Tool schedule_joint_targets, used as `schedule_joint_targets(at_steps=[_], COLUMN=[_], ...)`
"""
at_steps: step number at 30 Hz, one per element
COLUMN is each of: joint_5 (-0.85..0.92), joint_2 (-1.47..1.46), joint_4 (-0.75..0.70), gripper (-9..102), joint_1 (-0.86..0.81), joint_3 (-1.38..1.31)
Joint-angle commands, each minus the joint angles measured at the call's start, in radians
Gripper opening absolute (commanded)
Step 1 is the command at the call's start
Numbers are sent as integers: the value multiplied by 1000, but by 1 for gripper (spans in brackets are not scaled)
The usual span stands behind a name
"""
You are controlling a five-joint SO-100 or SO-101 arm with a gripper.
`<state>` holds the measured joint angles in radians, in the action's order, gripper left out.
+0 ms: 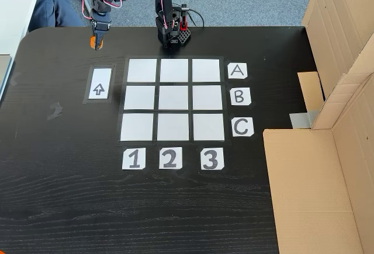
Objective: Pick up the round, orange token and place it in the grid on square A1.
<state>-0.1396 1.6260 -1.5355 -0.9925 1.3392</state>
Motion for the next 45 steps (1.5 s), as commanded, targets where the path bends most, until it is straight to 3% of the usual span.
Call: schedule_joint_targets(at_steps=[1,13,23,45], joint_5=[15,52,55,55], joint_2=[127,480,591,331], joint_4=[-3,2,23,416], gripper=[12,11,11,12], joint_1=[18,95,183,238], joint_3=[78,523,790,980])
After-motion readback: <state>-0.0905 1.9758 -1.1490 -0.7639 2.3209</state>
